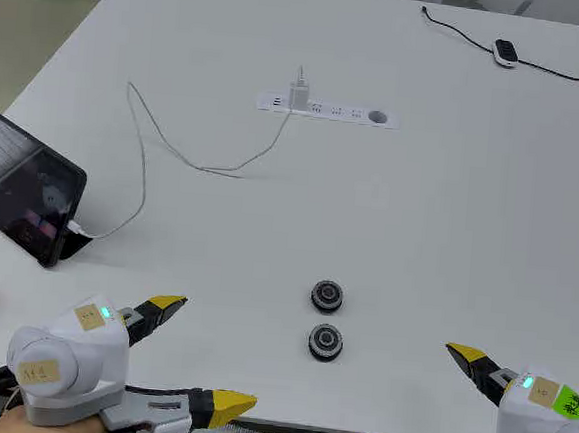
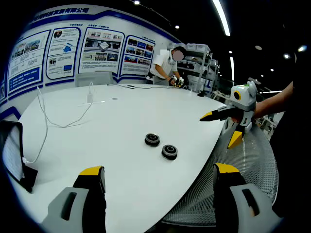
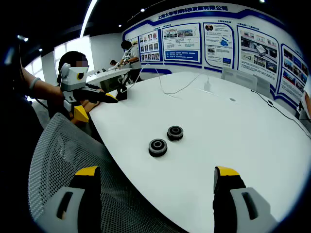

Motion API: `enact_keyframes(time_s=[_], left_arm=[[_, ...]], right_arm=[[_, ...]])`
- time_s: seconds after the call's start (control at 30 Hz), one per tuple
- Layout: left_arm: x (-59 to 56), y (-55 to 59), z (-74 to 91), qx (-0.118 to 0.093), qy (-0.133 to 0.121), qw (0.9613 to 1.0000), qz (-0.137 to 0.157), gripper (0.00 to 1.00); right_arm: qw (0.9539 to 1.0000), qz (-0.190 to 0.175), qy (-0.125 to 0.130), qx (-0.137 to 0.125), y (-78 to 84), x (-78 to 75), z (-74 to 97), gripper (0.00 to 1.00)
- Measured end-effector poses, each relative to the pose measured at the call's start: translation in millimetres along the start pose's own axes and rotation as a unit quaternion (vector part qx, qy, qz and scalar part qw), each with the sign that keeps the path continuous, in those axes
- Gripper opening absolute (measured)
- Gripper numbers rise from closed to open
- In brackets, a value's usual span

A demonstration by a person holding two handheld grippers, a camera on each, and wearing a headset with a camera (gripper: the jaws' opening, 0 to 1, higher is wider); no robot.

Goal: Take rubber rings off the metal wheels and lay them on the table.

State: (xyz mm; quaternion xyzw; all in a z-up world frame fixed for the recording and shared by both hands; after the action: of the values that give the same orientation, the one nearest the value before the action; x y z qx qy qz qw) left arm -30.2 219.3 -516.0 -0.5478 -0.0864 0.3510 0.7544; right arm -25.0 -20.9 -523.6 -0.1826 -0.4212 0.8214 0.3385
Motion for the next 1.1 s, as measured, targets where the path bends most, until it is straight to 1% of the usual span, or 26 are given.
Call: enact_keyframes(time_s=[0.2,0.57,0.77,1.1], left_arm=[[1.0,1.6,0.1,0.0,0.001,1.0,0.0,0.93],[-3.6,3.6,-2.3,0.007,0.004,1.0,0.003,0.92],[-1.8,2.5,-3.7,0.007,0.004,0.9999,0.006,0.91],[1.0,1.3,-8.0,0.016,0.007,0.9998,0.004,0.87]], right_arm=[[1.0,0.0,-0.002,0.002,0.5,0.4,-0.5,0.97],[1.0,0.0,-0.006,0.005,1.5,2.8,-4.2,0.96],[0.9999,-0.002,-0.012,0.005,-0.6,4.2,-9.4,0.94],[0.9998,-0.002,-0.018,0.007,-2.3,5.7,-18.0,0.88]])
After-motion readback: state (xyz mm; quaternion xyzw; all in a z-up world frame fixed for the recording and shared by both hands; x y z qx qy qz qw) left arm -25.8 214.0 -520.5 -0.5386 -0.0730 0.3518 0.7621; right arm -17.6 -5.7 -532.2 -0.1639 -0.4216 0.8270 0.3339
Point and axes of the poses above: the centre of the closed fingertips' face, and the gripper's own axes: z roughly backward along the fingers, x roughly to its left, y roughly out of its underside, the point moved 4 cm from there along z, roughly backward along the fingers, and after that the axes turned 7 degrees about y, right-handed, at the moved point
